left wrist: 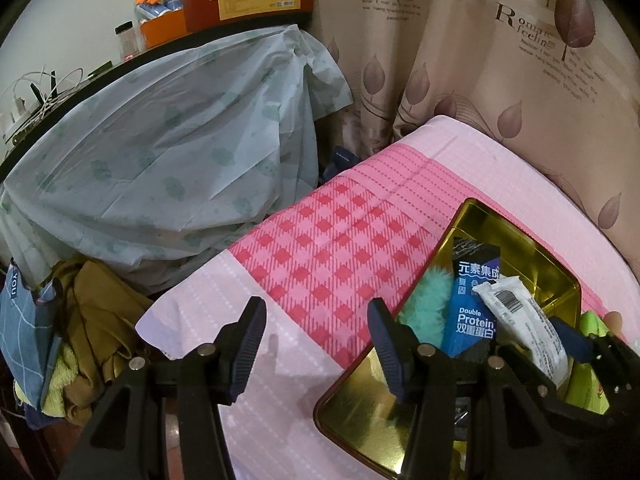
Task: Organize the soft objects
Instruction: 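Carry the white packet into the gold tin and open the right gripper, then move the right gripper to the beige makeup sponge and grasp it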
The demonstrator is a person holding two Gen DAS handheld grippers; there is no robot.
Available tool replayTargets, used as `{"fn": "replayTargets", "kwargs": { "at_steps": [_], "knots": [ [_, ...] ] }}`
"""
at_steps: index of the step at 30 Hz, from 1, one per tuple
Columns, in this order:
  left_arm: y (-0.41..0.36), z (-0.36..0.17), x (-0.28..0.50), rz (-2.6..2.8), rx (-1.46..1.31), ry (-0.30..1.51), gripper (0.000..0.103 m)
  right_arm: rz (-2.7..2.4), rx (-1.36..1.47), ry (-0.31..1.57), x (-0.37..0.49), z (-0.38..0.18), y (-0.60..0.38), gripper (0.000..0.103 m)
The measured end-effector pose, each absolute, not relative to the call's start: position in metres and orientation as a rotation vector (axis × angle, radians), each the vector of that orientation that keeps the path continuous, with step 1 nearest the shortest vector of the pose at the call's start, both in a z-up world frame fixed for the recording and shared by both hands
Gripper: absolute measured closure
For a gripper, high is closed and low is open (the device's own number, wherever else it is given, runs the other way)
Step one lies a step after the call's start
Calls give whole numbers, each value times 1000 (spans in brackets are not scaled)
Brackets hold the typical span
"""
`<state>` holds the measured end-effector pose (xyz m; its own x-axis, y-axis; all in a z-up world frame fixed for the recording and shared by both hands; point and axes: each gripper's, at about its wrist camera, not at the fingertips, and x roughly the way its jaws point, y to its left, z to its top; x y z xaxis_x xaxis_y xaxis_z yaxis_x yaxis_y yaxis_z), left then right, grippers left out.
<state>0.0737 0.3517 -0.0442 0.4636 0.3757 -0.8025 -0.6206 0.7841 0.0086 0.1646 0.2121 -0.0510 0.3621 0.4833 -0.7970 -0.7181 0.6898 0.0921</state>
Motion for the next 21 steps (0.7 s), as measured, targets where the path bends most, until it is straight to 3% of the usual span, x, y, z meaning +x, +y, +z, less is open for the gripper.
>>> {"fn": "replayTargets", "kwargs": {
  "at_steps": [11,21],
  "knots": [
    [350,-45,75,620,-288,892,49,715,-222,819,164,-7,140,38],
    [346,-45,75,612,-265,896,49,470,-200,870,220,-16,46,38]
  ]
}}
